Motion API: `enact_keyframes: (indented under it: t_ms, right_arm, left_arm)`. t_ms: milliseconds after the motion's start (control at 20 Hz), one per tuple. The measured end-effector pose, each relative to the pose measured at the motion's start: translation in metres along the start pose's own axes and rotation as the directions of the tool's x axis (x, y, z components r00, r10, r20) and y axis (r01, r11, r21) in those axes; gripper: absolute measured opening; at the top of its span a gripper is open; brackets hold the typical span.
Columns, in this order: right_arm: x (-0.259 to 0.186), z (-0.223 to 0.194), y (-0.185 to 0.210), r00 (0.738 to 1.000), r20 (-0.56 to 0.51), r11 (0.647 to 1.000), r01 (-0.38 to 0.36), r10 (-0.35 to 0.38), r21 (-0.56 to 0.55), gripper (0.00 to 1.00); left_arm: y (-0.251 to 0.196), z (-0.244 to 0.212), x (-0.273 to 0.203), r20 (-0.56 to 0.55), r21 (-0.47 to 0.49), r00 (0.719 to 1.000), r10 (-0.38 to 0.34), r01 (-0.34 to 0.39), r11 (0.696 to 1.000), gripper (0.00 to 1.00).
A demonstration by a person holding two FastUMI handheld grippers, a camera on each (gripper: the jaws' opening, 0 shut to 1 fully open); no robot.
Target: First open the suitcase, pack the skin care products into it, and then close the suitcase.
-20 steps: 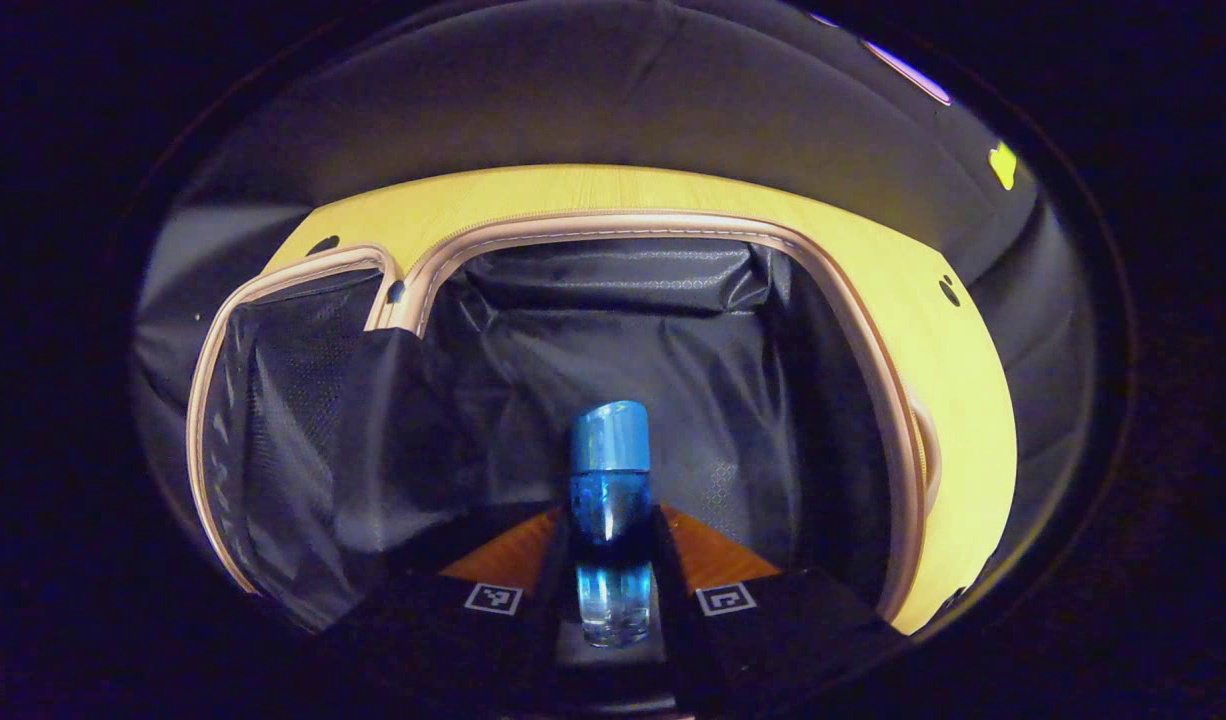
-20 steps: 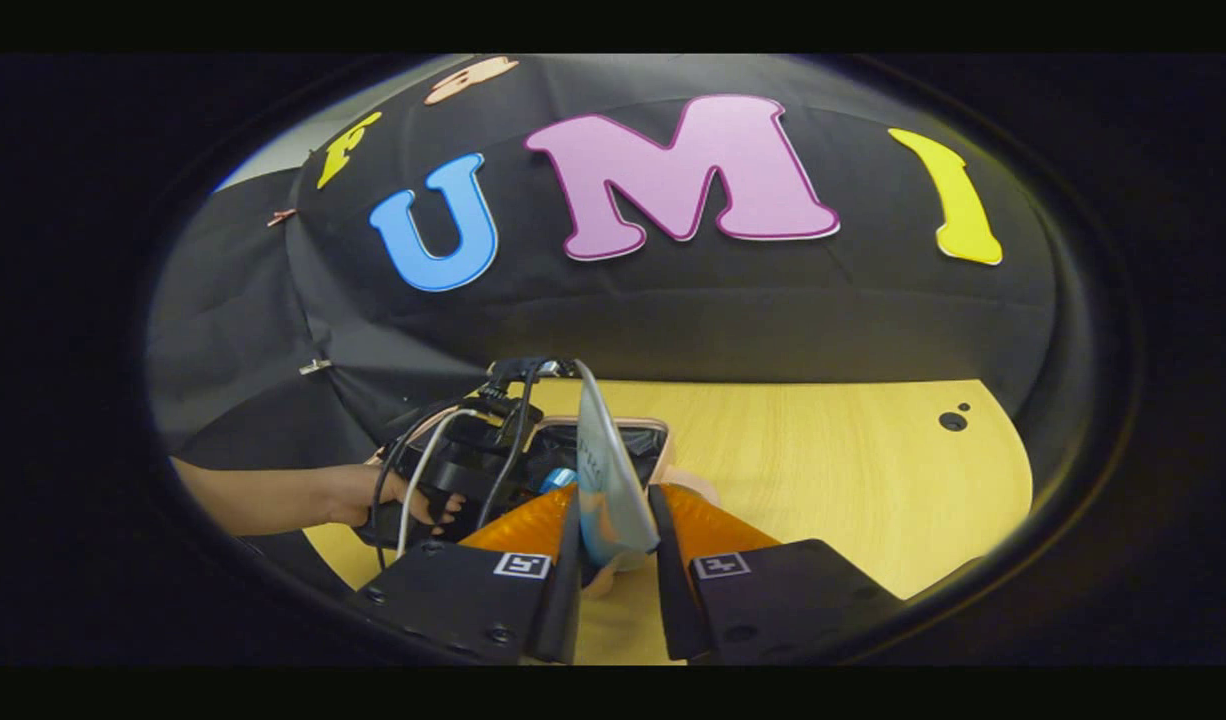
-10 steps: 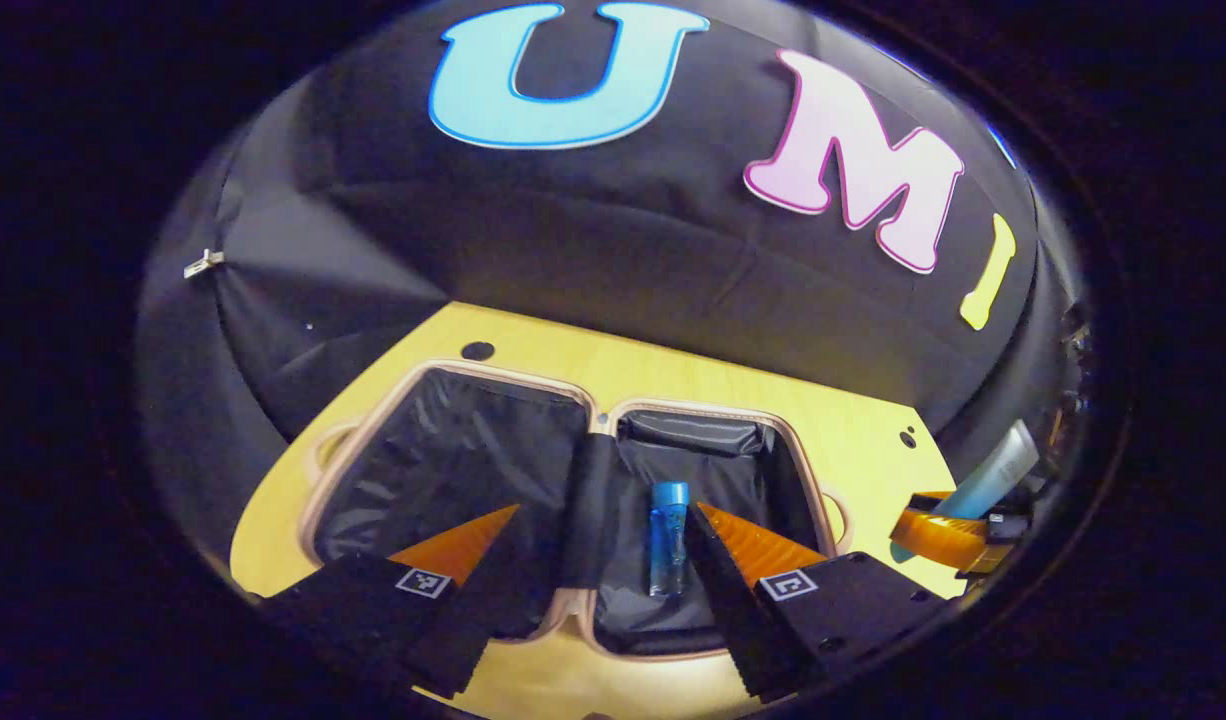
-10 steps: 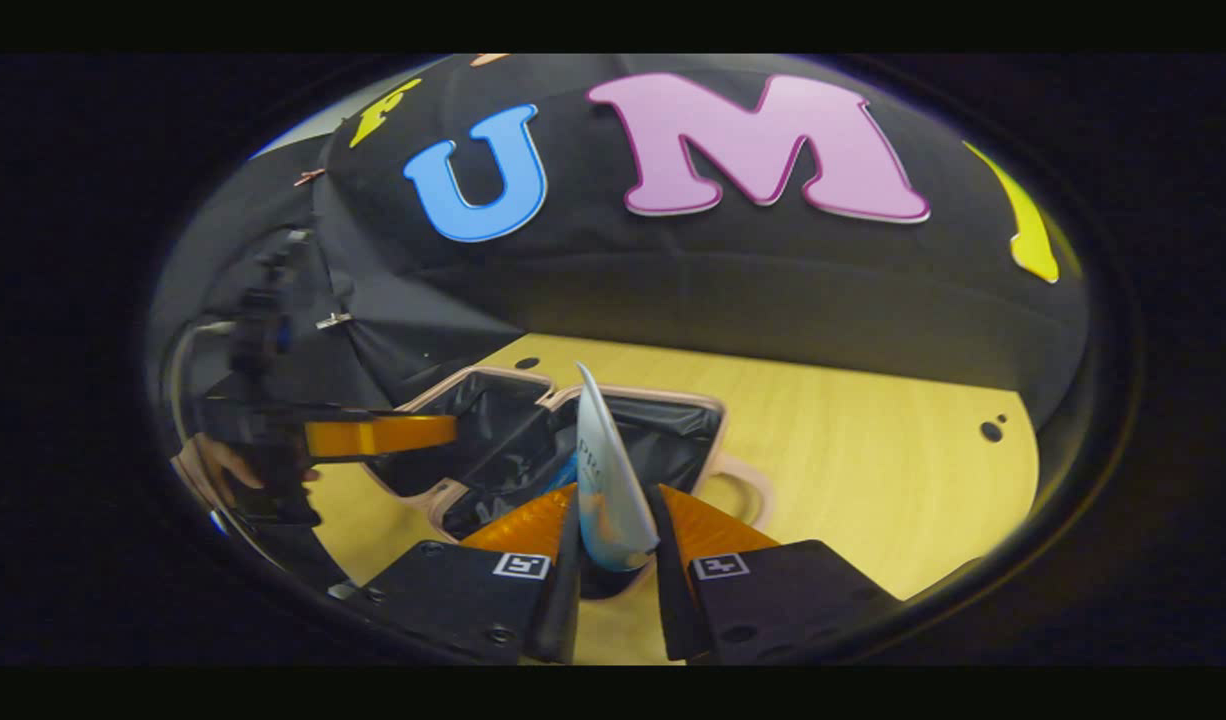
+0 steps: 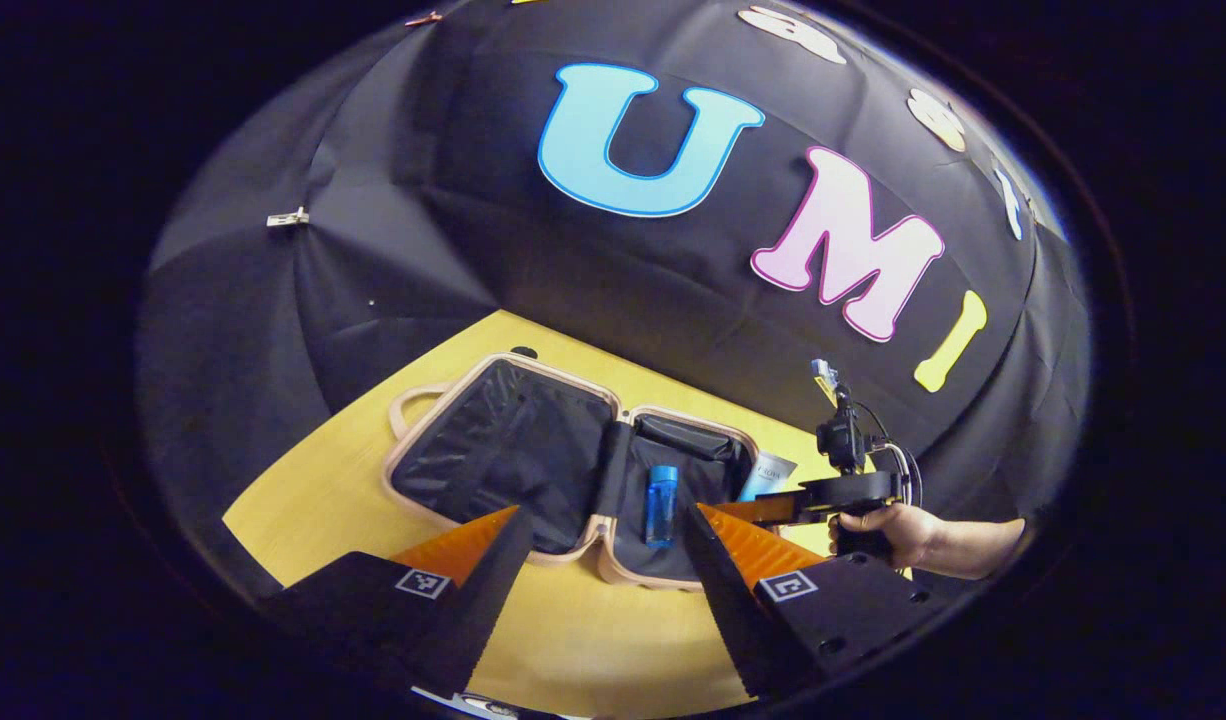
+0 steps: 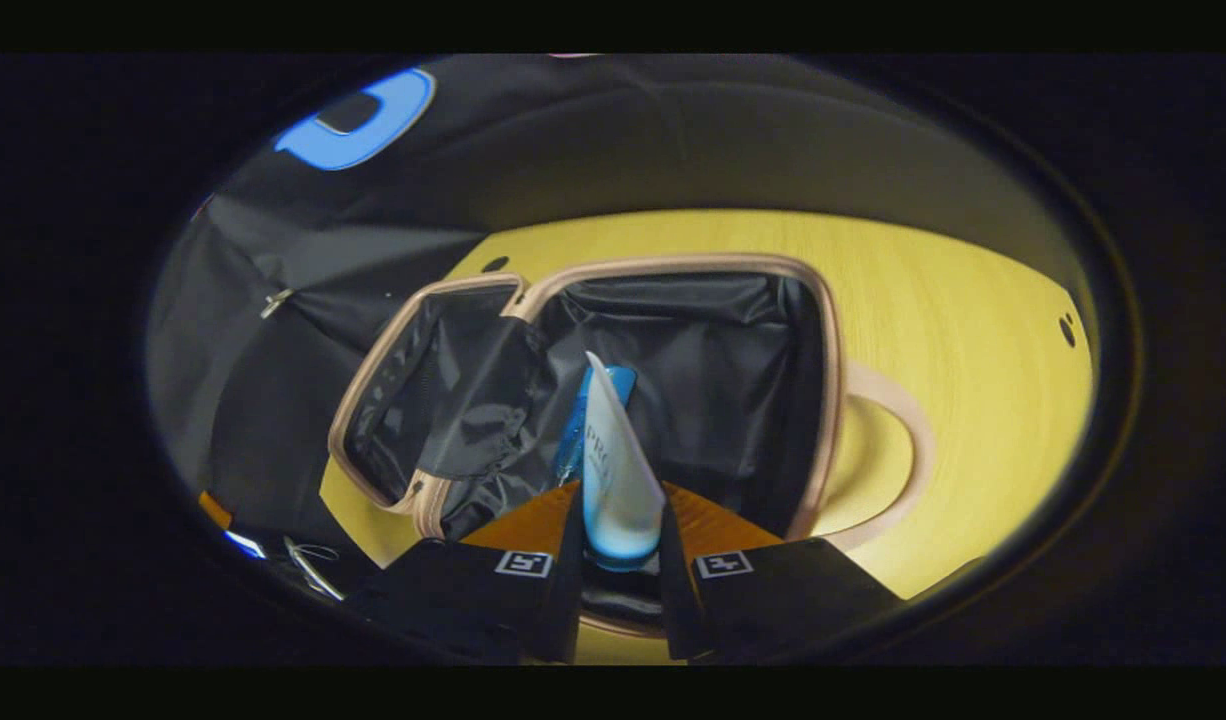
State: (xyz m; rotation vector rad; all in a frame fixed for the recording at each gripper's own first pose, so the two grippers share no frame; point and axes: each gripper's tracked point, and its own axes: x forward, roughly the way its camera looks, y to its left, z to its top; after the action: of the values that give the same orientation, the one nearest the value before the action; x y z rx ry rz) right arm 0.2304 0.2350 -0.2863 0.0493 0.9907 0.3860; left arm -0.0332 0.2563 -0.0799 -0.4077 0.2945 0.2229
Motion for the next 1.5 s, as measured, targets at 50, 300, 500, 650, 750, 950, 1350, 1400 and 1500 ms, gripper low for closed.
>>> enact_keyframes:
  t_ms: [50, 300, 500, 650, 750, 950, 1350, 1400, 1500]
  right_arm:
    - [0.007, -0.002, -0.002, 1.0, -0.008, 1.0, 0.015, -0.015, -0.009, 0.37]
    - [0.025, -0.013, -0.007, 0.996, -0.063, 0.997, 0.066, -0.064, 0.032, 0.37]
    - [-0.014, 0.0, 0.019, 1.0, 0.023, 1.0, -0.015, 0.015, 0.002, 0.72]
    - [-0.074, 0.011, 0.038, 0.979, 0.183, 0.996, -0.086, 0.088, -0.019, 0.98]
    - [-0.113, 0.01, 0.034, 0.956, 0.279, 0.996, -0.087, 0.09, -0.024, 0.97]
    - [-0.172, -0.016, 0.005, 0.921, 0.386, 0.994, -0.084, 0.049, 0.072, 0.98]
    - [-0.249, -0.098, -0.089, 0.879, 0.392, 0.953, 0.187, -0.27, 0.239, 0.97]
    - [-0.258, -0.105, -0.092, 0.872, 0.391, 0.945, 0.206, -0.295, 0.254, 0.97]
    - [-0.277, -0.123, -0.095, 0.864, 0.377, 0.933, 0.247, -0.334, 0.261, 0.97]
  left_arm:
    - [0.01, 0.003, -0.006, 0.003, 0.01, 1.0, 0.026, -0.026, 1.0, 0.96]
    - [0.024, 0.021, -0.039, 0.036, 0.017, 0.99, 0.133, -0.134, 0.991, 0.96]
    - [0.044, 0.021, -0.036, 0.049, -0.012, 0.969, 0.244, -0.243, 0.97, 0.96]
    - [0.067, 0.031, -0.027, 0.052, -0.03, 0.954, 0.295, -0.293, 0.955, 0.96]
    - [0.096, 0.046, -0.002, 0.063, -0.068, 0.949, 0.31, -0.306, 0.95, 0.95]
    - [0.166, 0.074, 0.063, 0.064, -0.043, 0.943, 0.326, -0.324, 0.945, 0.96]
    - [0.24, 0.063, 0.19, -0.127, -0.458, 0.975, 0.185, -0.223, 0.861, 0.94]
    - [0.248, 0.06, 0.202, -0.132, -0.532, 0.978, 0.161, -0.207, 0.821, 0.94]
    - [0.257, 0.054, 0.219, -0.141, -0.611, 0.983, 0.118, -0.18, 0.771, 0.93]
